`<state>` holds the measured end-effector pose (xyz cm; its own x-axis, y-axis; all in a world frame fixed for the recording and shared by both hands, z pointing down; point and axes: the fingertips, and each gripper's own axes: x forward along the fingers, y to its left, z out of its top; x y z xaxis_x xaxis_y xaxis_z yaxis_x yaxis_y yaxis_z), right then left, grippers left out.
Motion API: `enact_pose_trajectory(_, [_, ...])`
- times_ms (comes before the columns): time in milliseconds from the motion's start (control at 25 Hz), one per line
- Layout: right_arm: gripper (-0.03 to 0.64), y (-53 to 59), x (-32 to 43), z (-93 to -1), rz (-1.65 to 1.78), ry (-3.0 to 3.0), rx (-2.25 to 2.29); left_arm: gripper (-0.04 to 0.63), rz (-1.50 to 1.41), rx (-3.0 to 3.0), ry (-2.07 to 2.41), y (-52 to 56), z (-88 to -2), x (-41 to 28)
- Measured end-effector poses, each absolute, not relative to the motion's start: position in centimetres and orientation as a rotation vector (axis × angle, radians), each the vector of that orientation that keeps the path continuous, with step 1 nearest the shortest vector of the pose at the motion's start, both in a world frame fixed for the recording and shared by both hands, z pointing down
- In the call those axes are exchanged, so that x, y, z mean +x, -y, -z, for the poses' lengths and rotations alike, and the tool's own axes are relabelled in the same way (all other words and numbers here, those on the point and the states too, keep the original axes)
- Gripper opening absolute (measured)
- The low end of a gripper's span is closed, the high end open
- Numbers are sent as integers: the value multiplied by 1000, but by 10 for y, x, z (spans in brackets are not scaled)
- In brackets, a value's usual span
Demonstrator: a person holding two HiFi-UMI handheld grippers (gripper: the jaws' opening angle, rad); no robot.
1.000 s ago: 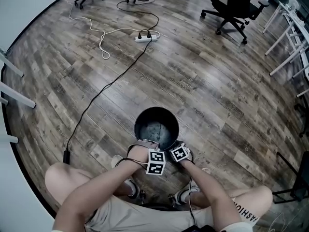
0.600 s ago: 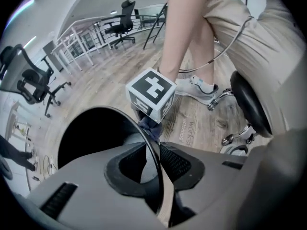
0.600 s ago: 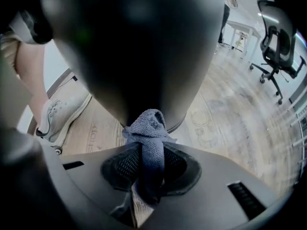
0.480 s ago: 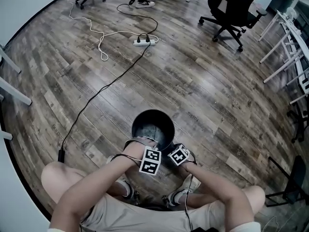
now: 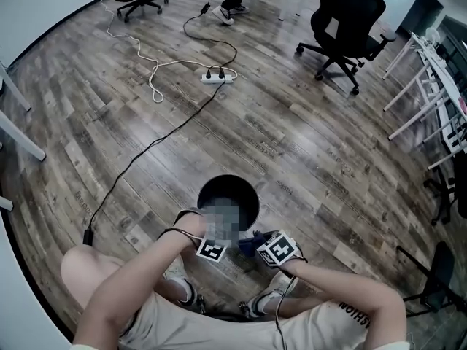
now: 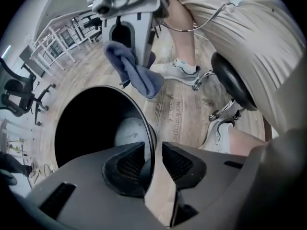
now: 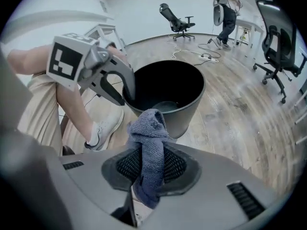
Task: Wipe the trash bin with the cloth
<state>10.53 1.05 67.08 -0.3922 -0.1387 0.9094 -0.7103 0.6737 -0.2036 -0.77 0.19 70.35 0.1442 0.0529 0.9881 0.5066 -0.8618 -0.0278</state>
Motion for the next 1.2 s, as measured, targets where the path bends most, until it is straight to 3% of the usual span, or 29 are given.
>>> enact_pose_trajectory(120, [83, -3, 90, -668, -736, 1909, 695, 112, 1762, -2067, 497, 2, -714, -8])
enact_pose_trajectory(200, [83, 5, 91, -674, -732, 1890, 719, 49, 1749, -2033, 492, 4, -717, -6])
enact_pose_trajectory(320, [83, 14, 96, -690, -796, 1869, 755, 31, 1745, -2000, 528, -2, -719, -6])
enact_pose_trajectory(1200, [83, 23, 103, -890, -678, 1913, 756, 32, 1775, -2162, 225, -10, -717, 37])
